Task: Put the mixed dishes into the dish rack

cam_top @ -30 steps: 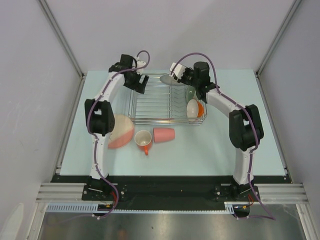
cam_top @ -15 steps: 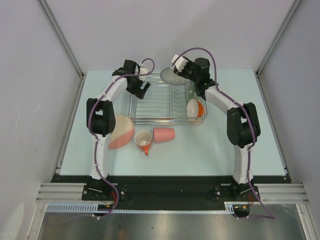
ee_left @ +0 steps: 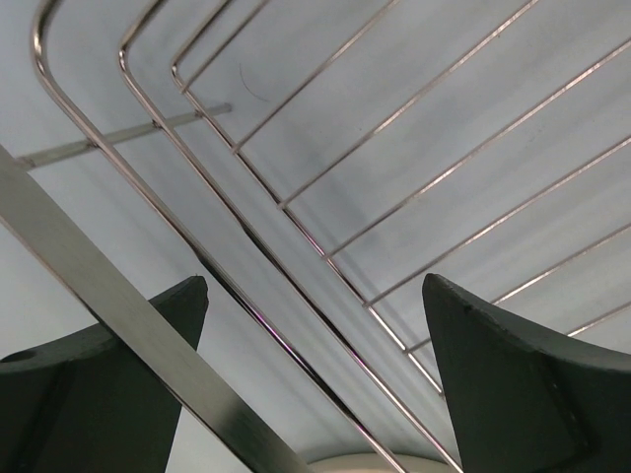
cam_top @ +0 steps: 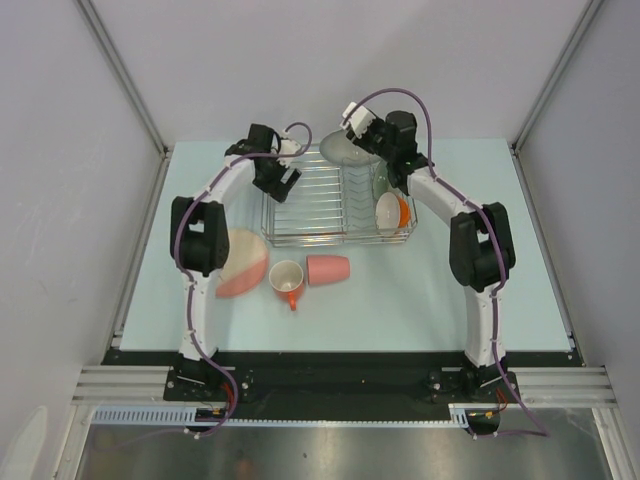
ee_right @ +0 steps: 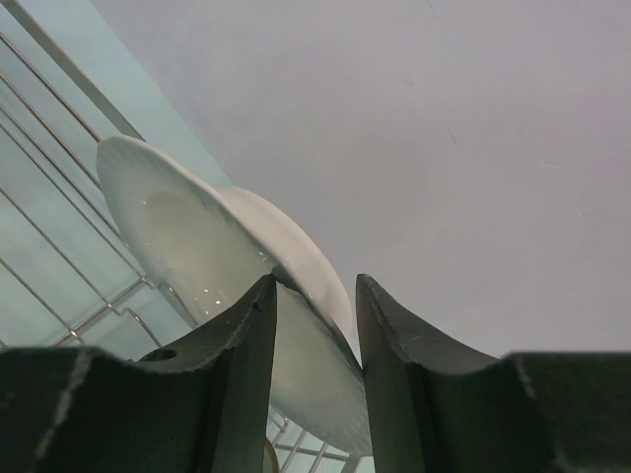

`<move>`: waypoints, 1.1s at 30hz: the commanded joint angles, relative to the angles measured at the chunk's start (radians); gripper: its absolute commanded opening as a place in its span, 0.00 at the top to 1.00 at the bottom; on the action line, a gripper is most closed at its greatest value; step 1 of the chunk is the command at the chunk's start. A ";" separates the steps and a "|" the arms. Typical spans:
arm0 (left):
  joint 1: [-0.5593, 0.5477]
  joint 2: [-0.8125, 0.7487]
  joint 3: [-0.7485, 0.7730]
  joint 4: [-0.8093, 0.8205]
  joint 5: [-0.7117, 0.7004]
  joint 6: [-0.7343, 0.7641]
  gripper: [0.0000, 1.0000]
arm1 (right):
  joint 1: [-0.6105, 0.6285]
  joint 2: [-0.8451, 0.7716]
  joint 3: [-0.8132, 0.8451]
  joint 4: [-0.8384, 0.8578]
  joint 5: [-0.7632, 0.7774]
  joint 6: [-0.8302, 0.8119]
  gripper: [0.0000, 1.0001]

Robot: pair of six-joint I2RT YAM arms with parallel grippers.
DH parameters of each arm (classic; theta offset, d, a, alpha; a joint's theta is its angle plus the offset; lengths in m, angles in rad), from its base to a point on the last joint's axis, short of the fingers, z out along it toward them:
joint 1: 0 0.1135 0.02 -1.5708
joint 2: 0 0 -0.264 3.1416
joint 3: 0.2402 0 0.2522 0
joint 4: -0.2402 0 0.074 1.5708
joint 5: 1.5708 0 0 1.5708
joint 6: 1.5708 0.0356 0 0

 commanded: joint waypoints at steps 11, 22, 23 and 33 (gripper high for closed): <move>-0.028 -0.105 -0.077 0.053 0.003 0.070 0.07 | -0.004 -0.036 0.128 -0.024 0.011 0.102 0.78; -0.029 -0.119 -0.094 0.057 0.000 0.076 0.07 | 0.008 -0.020 0.095 0.051 0.035 0.071 0.53; -0.029 -0.118 -0.094 0.056 0.002 0.078 0.07 | 0.008 -0.025 0.081 0.053 0.029 0.071 0.53; -0.029 -0.116 -0.107 0.070 0.003 0.086 0.07 | -0.022 -0.014 0.134 -0.058 -0.045 0.120 0.98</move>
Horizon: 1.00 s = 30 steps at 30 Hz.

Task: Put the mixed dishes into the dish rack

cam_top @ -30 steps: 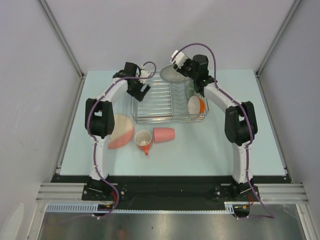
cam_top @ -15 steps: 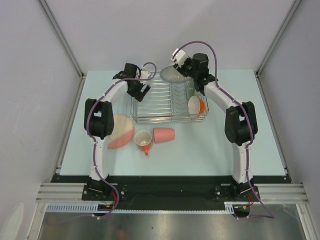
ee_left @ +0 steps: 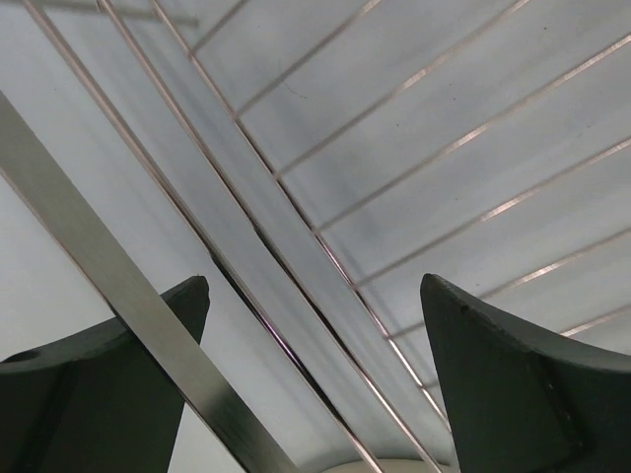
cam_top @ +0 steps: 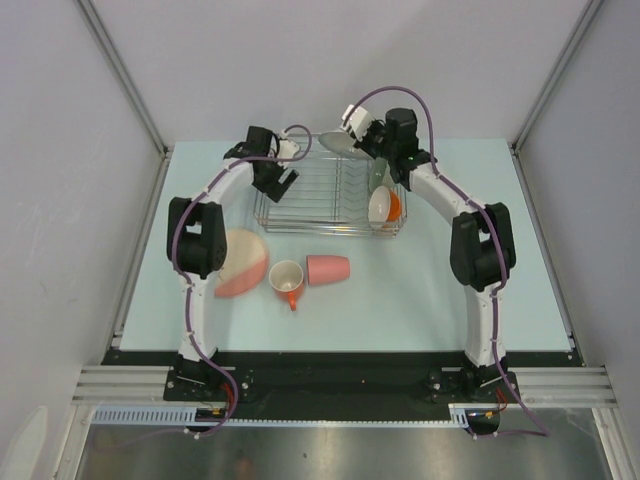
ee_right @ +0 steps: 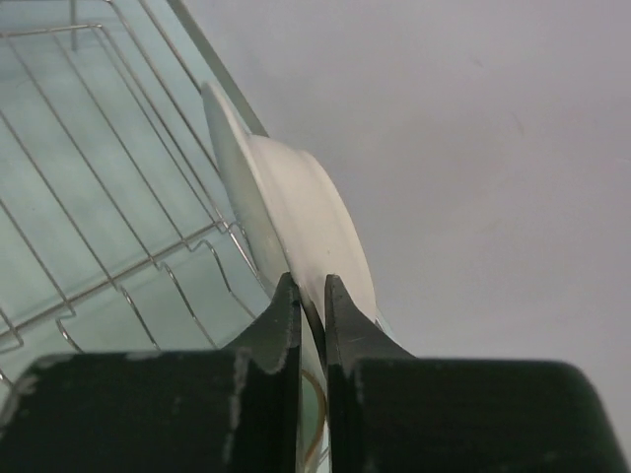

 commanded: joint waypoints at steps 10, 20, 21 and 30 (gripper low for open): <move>-0.039 -0.097 -0.069 0.020 0.058 0.093 0.09 | -0.038 -0.011 0.126 0.090 -0.013 0.201 0.93; -0.065 -0.192 -0.242 0.097 0.145 0.252 0.12 | -0.102 -0.060 0.152 0.005 -0.188 0.376 0.97; -0.066 -0.200 -0.250 0.085 0.165 0.266 0.12 | -0.110 -0.063 0.151 -0.001 -0.197 0.382 0.98; -0.095 -0.307 -0.370 0.031 0.340 0.409 0.16 | -0.162 -0.153 0.050 -0.127 -0.292 0.449 1.00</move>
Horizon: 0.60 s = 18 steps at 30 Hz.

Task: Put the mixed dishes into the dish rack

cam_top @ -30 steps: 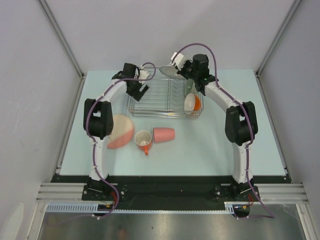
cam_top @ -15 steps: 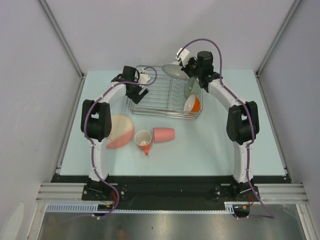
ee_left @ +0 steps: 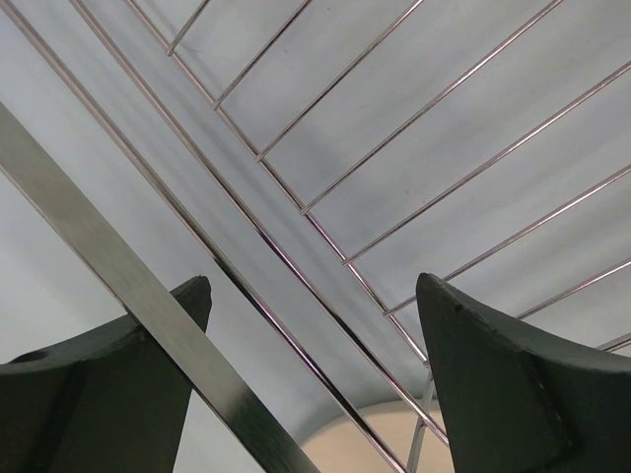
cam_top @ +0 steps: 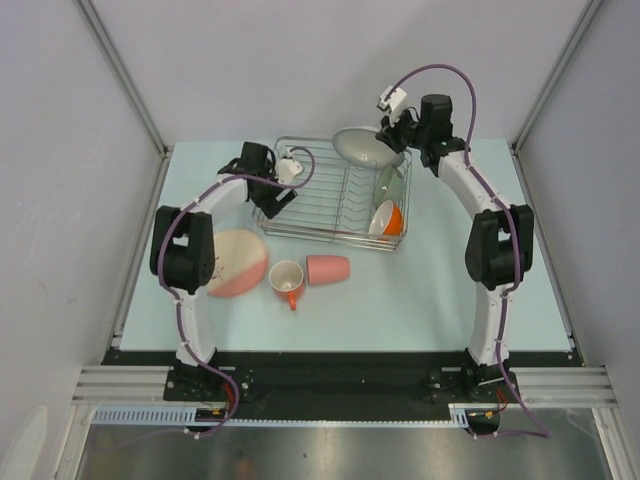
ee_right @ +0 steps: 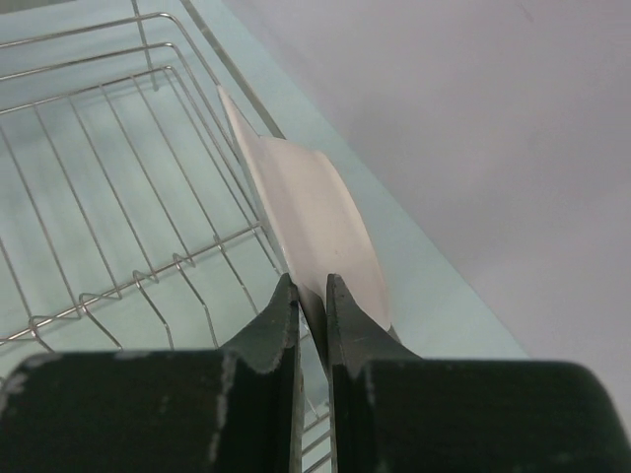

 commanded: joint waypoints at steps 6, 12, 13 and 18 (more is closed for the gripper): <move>-0.111 -0.150 -0.110 -0.108 0.269 0.283 0.16 | -0.039 -0.209 -0.119 0.098 -0.098 0.294 1.00; -0.120 -0.150 -0.101 -0.108 0.262 0.275 0.16 | -0.042 -0.203 -0.117 0.070 -0.081 0.306 0.95; -0.122 -0.147 -0.100 -0.108 0.261 0.273 0.16 | -0.041 -0.200 -0.123 0.067 -0.080 0.310 0.93; -0.122 -0.136 -0.084 -0.116 0.255 0.273 0.16 | -0.039 -0.192 -0.134 0.033 -0.080 0.325 0.97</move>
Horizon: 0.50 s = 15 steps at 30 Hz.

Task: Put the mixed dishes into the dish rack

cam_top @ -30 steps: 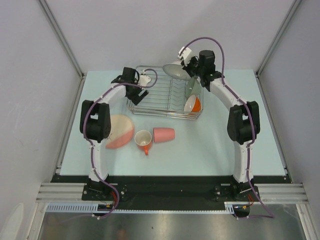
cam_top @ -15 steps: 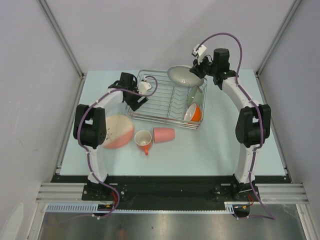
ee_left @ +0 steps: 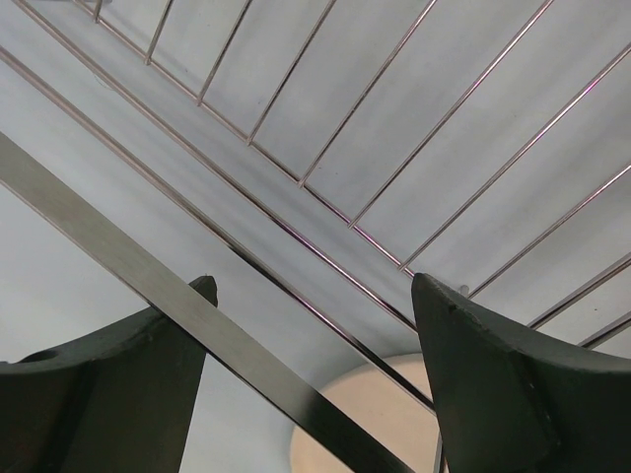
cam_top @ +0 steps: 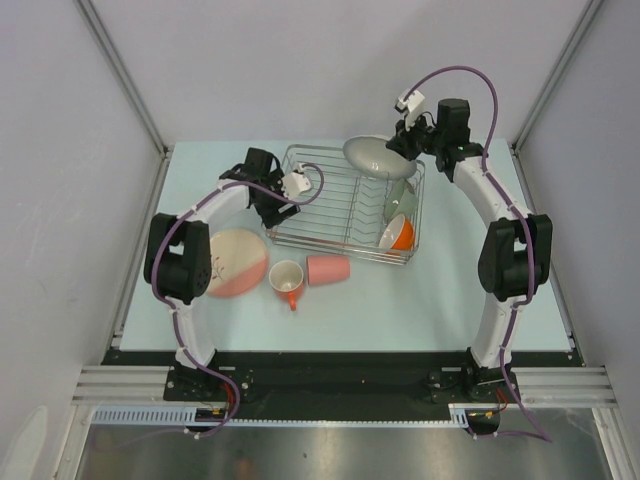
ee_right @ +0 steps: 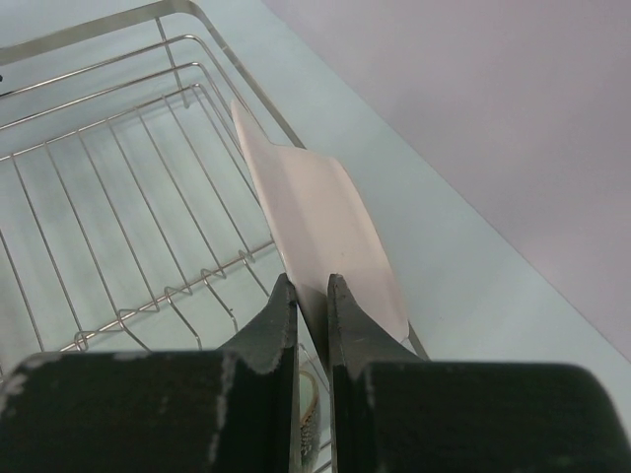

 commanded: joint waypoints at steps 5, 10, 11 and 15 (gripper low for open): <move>-0.075 -0.020 0.025 -0.044 0.193 0.068 0.16 | 0.040 -0.088 -0.031 0.088 -0.034 0.215 1.00; -0.077 -0.014 0.025 -0.035 0.188 0.064 0.16 | 0.083 -0.130 -0.066 0.071 -0.021 0.160 1.00; -0.077 -0.014 0.022 -0.035 0.186 0.064 0.16 | 0.084 -0.134 -0.069 0.065 -0.021 0.158 1.00; -0.077 -0.014 0.024 -0.024 0.186 0.058 0.16 | 0.081 -0.144 -0.095 0.055 -0.018 0.148 1.00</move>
